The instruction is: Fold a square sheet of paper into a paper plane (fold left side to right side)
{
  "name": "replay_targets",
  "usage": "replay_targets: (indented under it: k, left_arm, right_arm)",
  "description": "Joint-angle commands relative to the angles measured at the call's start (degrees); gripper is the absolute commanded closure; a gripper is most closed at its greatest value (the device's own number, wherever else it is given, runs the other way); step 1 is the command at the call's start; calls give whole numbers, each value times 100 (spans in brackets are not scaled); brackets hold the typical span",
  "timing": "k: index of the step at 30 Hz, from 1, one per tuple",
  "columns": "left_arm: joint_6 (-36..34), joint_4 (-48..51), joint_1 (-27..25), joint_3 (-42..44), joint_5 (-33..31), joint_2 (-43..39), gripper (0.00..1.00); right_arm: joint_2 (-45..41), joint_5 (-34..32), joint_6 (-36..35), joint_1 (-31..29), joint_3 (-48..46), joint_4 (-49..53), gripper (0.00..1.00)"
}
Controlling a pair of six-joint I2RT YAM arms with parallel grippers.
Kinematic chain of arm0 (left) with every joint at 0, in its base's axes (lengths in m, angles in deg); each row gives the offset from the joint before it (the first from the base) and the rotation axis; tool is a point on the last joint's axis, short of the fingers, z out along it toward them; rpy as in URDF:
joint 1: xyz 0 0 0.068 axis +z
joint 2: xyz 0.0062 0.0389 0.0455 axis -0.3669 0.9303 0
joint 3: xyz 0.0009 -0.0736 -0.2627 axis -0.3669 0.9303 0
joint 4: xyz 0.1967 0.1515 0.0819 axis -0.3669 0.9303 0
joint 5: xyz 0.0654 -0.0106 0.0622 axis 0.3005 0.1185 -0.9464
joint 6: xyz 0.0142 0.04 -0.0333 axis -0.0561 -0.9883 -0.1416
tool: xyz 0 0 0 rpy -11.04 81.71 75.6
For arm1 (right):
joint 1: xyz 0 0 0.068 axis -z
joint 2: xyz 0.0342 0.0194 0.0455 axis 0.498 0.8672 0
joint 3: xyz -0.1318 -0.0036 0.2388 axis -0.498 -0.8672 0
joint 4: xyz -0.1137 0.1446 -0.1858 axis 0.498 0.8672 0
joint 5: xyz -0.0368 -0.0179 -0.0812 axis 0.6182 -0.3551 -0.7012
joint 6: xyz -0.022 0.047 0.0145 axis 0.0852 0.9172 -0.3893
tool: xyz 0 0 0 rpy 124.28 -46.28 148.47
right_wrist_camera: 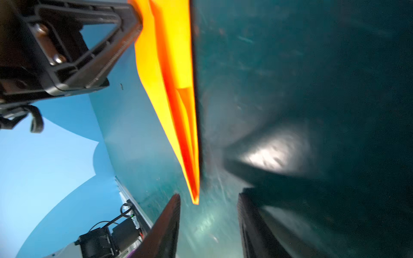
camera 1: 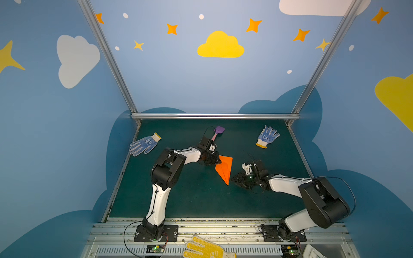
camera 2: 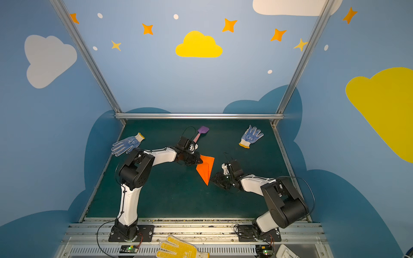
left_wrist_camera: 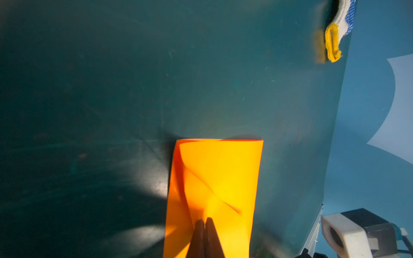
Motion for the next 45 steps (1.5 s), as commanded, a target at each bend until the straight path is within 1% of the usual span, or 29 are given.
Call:
replay_targets:
  k: [1, 10, 15, 19, 24, 27, 33, 35, 37, 38, 42, 45]
  left_arm:
    - [-115, 175, 5, 75, -125, 150, 94]
    - [-158, 244, -3, 147, -174, 180, 96]
    - [-143, 198, -11, 218, -167, 154, 96]
    - [-127, 163, -26, 275, -178, 154, 96]
    - [-135, 136, -21, 340, -171, 150, 96]
    - [-125, 114, -22, 374, -163, 132, 96]
    - [-120, 86, -28, 437, -155, 101, 96]
    - [-111, 66, -26, 449, -136, 84, 96]
    - [-101, 61, -21, 448, -110, 48, 96]
    - [-95, 66, -23, 448, -92, 32, 96]
    - [-110, 129, 4, 348, 37, -146, 96]
    - [-90, 201, 40, 223, 152, -378, 92]
  right_arm:
    - [300, -5, 149, -23, 33, -301, 53]
    - [924, -224, 674, -179, -17, -1005, 45]
    - [1227, -313, 1070, -253, -200, -1622, 45]
    - [1250, -459, 1244, -315, -411, -1927, 45]
    - [1321, -647, 1233, -351, -417, -2078, 46]
    - [1446, -598, 1206, -330, -332, -2321, 46]
    - [1657, -431, 1037, -327, 2, -2339, 49]
    - [1720, -391, 1014, -309, 66, -2339, 51]
    - [1750, -361, 1004, -290, 83, -2369, 57]
    - [1750, -342, 996, -282, 99, -2370, 60]
    - [1700, -253, 941, -237, 129, -2358, 77]
    - [1579, -135, 869, -197, 176, -2306, 85]
